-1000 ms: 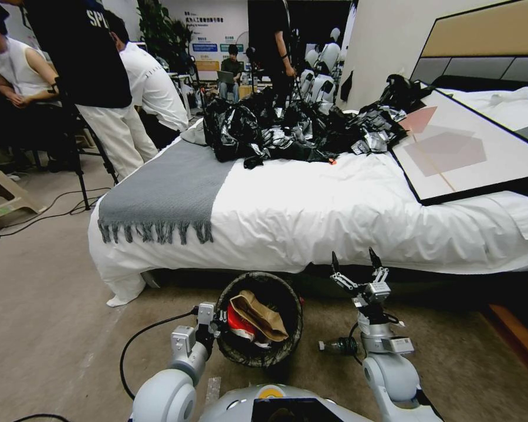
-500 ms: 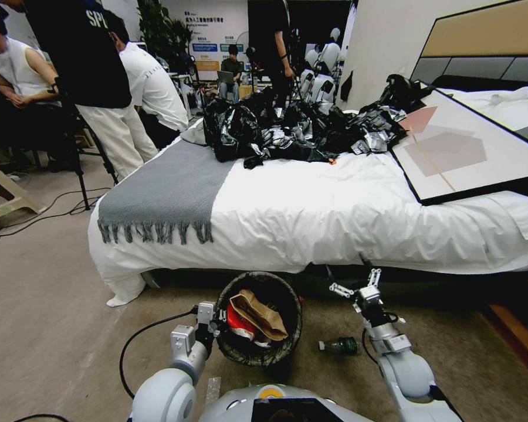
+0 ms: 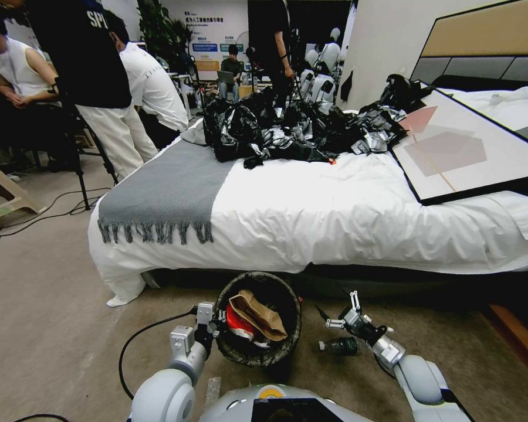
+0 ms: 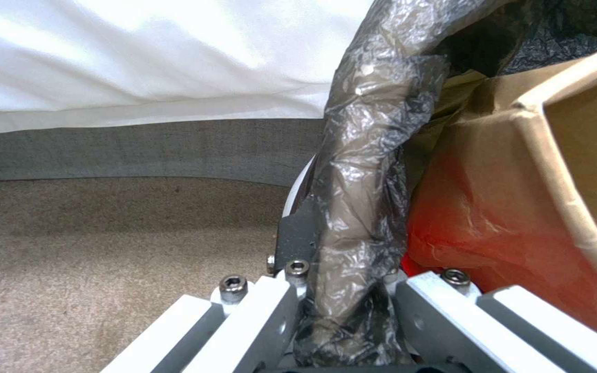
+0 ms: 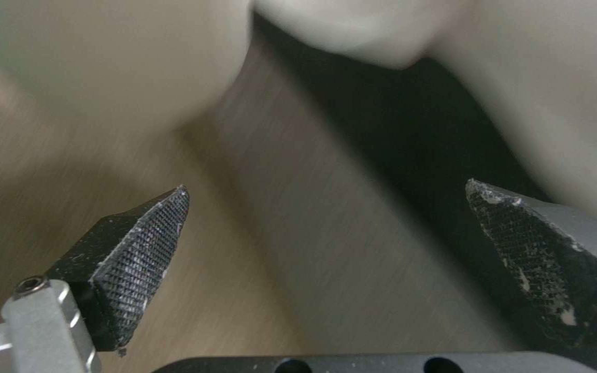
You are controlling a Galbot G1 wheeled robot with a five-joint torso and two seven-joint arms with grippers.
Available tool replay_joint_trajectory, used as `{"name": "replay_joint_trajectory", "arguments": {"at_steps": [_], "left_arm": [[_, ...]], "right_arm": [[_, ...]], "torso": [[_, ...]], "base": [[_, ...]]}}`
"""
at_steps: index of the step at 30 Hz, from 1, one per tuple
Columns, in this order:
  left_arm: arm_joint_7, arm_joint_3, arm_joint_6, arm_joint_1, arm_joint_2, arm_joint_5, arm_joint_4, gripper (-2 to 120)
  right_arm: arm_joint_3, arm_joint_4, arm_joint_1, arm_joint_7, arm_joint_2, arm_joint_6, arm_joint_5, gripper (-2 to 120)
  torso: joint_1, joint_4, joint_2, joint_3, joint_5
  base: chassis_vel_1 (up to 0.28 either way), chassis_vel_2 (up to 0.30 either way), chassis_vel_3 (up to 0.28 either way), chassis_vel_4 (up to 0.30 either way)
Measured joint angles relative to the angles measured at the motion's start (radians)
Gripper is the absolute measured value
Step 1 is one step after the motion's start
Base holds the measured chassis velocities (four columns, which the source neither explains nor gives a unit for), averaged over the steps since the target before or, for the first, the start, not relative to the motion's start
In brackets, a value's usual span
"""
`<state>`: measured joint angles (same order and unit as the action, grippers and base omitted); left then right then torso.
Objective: Pick up the trash bin, then pick up the garbage from the floor and place it into the trash bin.
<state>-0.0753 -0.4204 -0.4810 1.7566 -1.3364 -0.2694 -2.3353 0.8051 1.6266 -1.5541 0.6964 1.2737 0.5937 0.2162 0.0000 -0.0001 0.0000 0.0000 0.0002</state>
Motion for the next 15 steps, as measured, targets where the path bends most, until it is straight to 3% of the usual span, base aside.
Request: {"name": "replay_joint_trajectory", "arguments": {"at_steps": [3, 15], "left_arm": [[0.000, -0.001, 0.001, 0.001, -0.001, 0.000, -0.002, 0], [-0.002, 0.003, 0.001, 0.007, -0.003, 0.006, -0.005, 0]], "right_arm": [[0.016, -0.086, 0.022, 0.046, -0.003, 0.020, 0.009, 100], [0.072, -0.231, 0.079, 0.247, -0.007, 0.071, 0.023, 100]], "torso": [[0.000, 0.0002, 0.000, 0.000, -0.0002], [0.000, 0.0000, 0.000, 0.000, -0.0002]], "base": [[0.000, 0.000, 0.000, 0.000], [0.000, 0.000, 0.000, 0.000]]}}
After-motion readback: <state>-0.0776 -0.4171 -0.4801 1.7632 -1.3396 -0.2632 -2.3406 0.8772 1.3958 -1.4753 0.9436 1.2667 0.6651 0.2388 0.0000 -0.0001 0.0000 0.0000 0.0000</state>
